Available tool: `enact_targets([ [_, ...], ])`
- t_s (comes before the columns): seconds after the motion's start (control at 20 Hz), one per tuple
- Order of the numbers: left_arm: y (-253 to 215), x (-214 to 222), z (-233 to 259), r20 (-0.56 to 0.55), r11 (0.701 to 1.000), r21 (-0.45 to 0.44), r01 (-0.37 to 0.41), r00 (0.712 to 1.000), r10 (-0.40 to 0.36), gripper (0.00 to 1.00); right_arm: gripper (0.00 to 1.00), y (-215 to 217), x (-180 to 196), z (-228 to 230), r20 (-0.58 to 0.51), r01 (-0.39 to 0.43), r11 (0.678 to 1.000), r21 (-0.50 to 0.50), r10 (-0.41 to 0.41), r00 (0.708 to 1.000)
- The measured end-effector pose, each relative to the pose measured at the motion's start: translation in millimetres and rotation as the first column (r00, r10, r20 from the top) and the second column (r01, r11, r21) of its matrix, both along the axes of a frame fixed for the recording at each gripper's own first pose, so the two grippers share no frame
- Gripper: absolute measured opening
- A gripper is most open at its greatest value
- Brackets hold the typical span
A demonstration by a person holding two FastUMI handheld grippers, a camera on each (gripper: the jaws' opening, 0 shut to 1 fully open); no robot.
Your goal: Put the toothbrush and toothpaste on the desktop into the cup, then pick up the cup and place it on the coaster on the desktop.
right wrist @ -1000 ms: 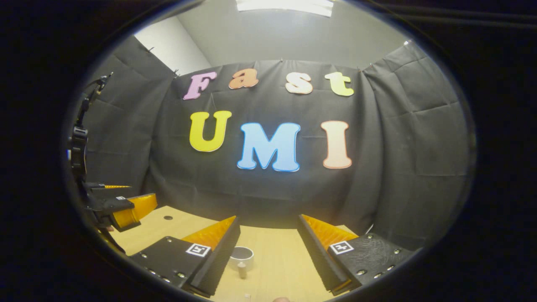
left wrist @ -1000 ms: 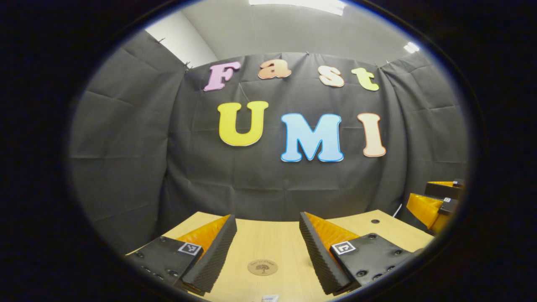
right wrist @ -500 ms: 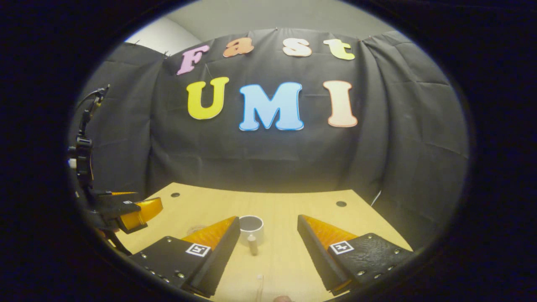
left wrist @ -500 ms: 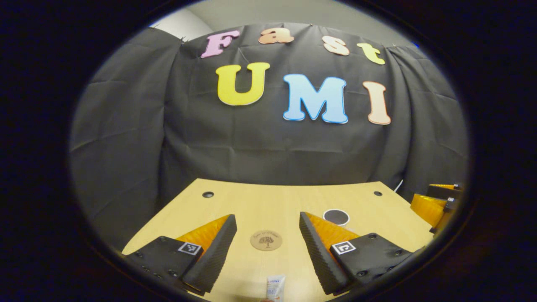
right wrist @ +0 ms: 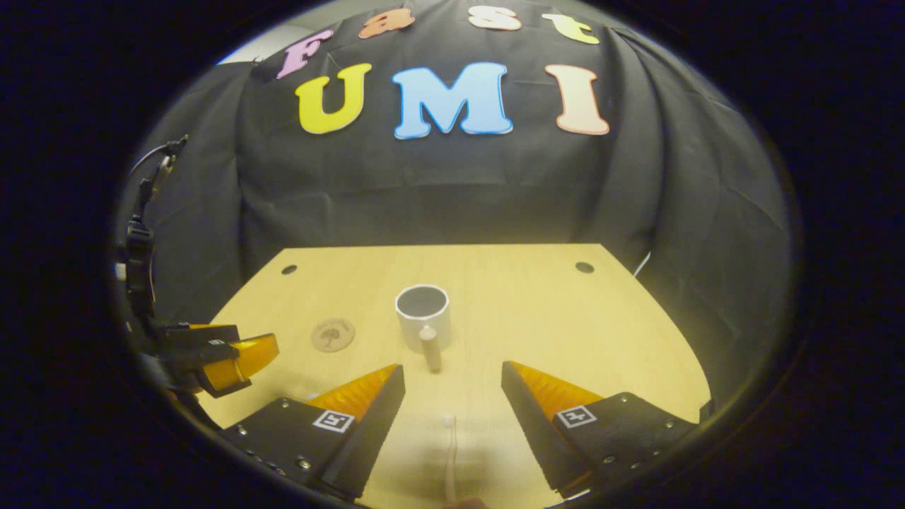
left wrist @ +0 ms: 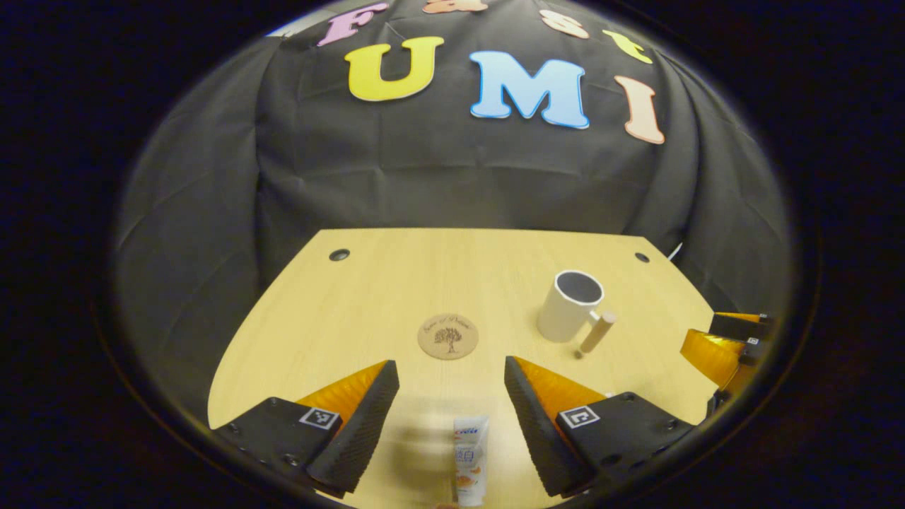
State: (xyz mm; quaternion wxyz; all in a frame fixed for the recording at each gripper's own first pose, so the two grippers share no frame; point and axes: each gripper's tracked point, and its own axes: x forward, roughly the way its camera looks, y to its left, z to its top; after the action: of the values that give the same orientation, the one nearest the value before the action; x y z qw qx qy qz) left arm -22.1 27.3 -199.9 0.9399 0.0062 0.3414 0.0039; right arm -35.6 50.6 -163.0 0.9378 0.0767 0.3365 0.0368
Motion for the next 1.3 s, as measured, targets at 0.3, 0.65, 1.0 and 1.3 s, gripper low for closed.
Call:
enact_targets([
  [0.3,3,-21,-50,-0.199,0.999,-0.052,-0.013,0.980,0.002,0.94,0.88,9,-20,-42,-0.185,-0.036,0.999,0.007,0.036,0.982],
  [0.65,2,-48,-98,-0.416,0.993,-0.107,-0.057,0.909,0.008,0.97,0.89,26,-48,-91,-0.392,-0.046,0.996,0.071,0.070,0.917],
  [1.0,-2,-78,-121,-0.549,0.991,-0.117,-0.060,0.836,-0.014,0.94,0.89,29,-79,-123,-0.553,-0.074,0.995,0.068,0.099,0.828],
  [1.3,-9,-95,-133,-0.610,0.992,-0.113,-0.052,0.792,-0.028,0.97,0.89,33,-99,-145,-0.646,-0.140,0.988,0.057,0.144,0.750],
])
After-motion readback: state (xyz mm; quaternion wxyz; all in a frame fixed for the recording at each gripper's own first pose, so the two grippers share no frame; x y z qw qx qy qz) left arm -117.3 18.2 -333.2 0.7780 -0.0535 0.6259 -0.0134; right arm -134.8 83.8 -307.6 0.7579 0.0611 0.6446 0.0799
